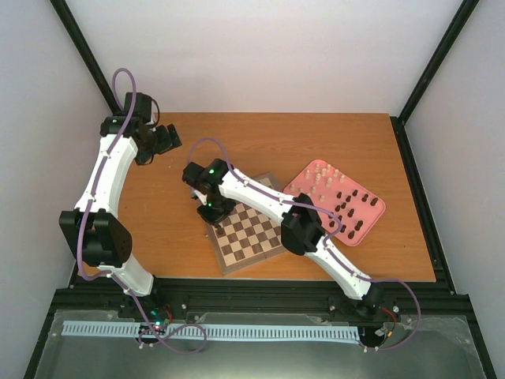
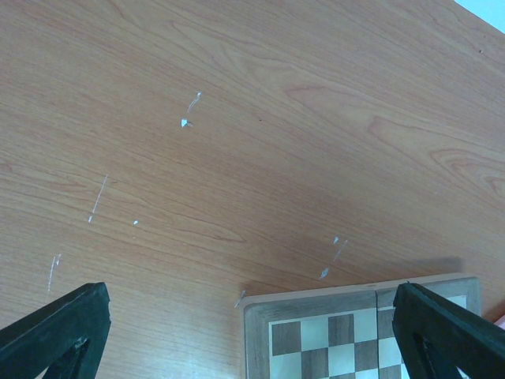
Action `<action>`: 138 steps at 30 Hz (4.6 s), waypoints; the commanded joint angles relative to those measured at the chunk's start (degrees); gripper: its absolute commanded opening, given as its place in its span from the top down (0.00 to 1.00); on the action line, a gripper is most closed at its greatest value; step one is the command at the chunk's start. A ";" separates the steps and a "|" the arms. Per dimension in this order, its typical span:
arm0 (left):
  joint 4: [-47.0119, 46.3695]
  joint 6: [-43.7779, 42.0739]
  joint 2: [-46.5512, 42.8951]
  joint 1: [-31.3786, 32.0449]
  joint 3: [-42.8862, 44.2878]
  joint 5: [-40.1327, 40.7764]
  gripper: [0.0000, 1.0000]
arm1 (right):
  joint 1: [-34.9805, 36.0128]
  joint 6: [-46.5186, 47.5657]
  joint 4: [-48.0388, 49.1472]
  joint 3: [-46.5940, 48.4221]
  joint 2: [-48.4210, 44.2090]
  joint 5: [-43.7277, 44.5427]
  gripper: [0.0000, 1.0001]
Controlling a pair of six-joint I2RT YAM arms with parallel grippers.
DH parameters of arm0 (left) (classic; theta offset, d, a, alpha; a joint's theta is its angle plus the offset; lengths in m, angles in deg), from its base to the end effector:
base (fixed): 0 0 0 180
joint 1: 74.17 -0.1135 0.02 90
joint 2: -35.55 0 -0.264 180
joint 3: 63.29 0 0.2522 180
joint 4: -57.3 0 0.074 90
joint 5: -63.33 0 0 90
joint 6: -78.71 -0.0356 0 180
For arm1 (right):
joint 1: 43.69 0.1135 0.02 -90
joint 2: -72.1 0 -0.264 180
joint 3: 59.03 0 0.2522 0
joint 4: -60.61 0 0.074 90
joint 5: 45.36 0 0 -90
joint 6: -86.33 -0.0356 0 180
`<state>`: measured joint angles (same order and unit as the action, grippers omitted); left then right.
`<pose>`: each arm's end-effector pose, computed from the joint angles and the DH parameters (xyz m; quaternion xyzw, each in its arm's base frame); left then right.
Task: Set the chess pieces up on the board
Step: Place the chess piece on the chessboard, then pick up the chess piece from the storage box.
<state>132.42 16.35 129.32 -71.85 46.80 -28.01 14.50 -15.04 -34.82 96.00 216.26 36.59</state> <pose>0.3359 -0.0144 0.3541 -0.2080 0.9404 -0.0804 0.2569 0.2551 0.4208 0.2069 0.3989 -0.9131 -0.0846 0.0011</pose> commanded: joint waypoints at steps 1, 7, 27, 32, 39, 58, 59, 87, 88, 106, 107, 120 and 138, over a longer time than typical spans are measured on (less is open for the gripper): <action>-0.37 0.31 -1.62 0.14 0.25 -0.33 0.00 | 0.69 0.30 -1.38 0.23 1.22 1.68 0.89; -0.35 0.31 -1.38 0.16 0.43 -0.33 0.00 | 0.70 0.52 -1.39 0.23 0.73 2.14 0.77; -0.28 0.14 -1.66 0.20 0.30 0.32 0.00 | 0.68 1.81 -0.01 0.23 0.58 -0.33 0.65; -0.27 0.10 -1.60 0.17 0.17 0.51 0.00 | 0.66 2.13 0.36 -0.03 0.78 -1.25 0.80; -0.28 0.05 -1.10 0.21 0.61 0.54 0.00 | 0.51 2.32 0.67 -0.10 0.82 -1.09 0.85; -0.19 -0.04 -1.57 0.19 0.35 0.74 0.00 | 0.44 1.97 1.06 0.67 1.13 1.28 0.86; -0.19 -0.04 -1.47 0.22 0.35 0.69 0.00 | 0.43 1.87 1.07 0.78 1.13 1.33 0.86; -0.19 0.13 -0.51 0.14 0.89 0.38 0.00 | 0.12 2.59 1.60 0.40 1.21 0.41 0.83; -0.19 0.09 -0.58 0.15 0.88 0.33 0.00 | 0.08 2.61 1.60 0.49 1.21 0.45 0.84; -0.19 -0.04 -0.18 0.20 0.85 0.52 0.00 | 0.08 2.77 1.79 0.52 -0.91 3.00 0.60; -0.15 0.04 -0.15 0.18 0.91 0.52 0.00 | 0.08 2.89 1.98 0.40 -1.40 3.27 0.56; 0.77 -0.39 0.79 0.21 3.36 1.60 0.00 | -8.18 -0.35 2.67 -7.66 -18.80 8.25 0.32; 1.19 -0.05 5.96 0.25 5.43 1.04 0.00 | -59.51 -2.19 16.96 -57.29 -44.66 12.55 0.41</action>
<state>132.64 16.33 133.67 -71.85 49.47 -26.90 -40.36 -16.68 -20.53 44.33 174.01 49.40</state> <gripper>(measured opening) 0.997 0.593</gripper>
